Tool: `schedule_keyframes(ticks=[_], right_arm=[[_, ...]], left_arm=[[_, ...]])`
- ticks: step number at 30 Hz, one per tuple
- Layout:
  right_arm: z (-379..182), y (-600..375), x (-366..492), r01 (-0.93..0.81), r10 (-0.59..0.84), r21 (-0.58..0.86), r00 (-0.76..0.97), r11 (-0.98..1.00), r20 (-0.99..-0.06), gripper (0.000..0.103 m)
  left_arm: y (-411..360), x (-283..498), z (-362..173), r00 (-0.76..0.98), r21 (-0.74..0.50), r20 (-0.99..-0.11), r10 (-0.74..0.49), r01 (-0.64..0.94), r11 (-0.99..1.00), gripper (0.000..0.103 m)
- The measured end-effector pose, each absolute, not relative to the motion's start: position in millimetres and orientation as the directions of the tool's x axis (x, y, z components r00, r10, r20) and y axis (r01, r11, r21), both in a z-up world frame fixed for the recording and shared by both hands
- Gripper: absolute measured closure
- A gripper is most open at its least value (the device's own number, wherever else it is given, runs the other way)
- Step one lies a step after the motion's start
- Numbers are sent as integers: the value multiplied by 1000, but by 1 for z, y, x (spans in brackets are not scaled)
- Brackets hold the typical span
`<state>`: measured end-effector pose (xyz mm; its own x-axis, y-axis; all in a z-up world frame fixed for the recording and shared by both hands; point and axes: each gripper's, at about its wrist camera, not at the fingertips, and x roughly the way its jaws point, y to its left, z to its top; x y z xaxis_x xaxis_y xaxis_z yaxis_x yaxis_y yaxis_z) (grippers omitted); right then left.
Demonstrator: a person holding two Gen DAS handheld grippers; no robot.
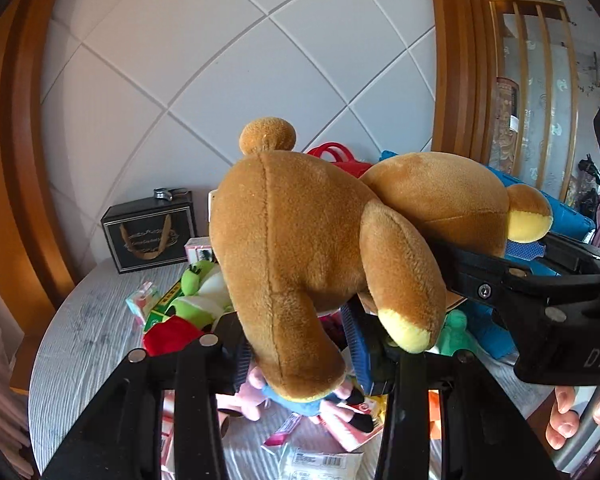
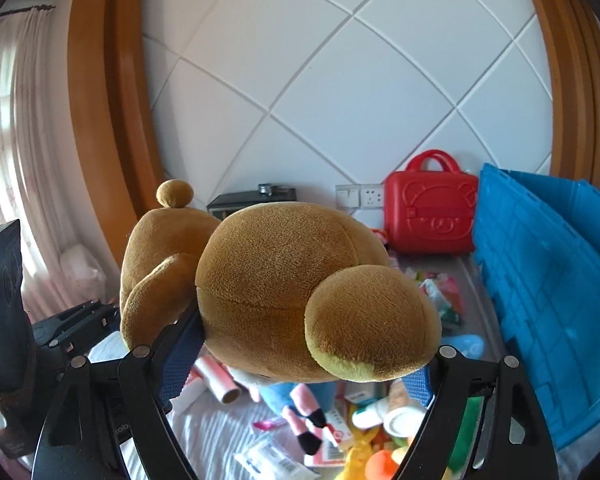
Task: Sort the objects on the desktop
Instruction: 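Lift the brown teddy bear with both tools over the blue crate and release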
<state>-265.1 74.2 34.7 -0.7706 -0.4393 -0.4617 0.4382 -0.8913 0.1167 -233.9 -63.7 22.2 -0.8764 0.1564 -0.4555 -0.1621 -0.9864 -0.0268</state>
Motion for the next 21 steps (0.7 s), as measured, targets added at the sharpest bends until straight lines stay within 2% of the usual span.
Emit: schedule_keyframes(ticks=[7,12,18,21], right_arm=[[58,164,-278,375,-389,116,-826,-920,-409,18],[82,254,-293,352,-360,93,-857,-931,-369,18],[106,376,-315,317,-320,70,-878,-946,-356,17],[109,433,-321,297,-302,70,-883,-952,-358,17]], left_arm=[[31,-259,47,-892,-3,-399,214,-232,-973,63],[127,-281,72,-899,2,-358,254,-272,-962,63],[253,-301,91,-884,-15,-382,270,-286,-958,63],[308,-308,94,-863,-29,-423,275,-291,-956,63]])
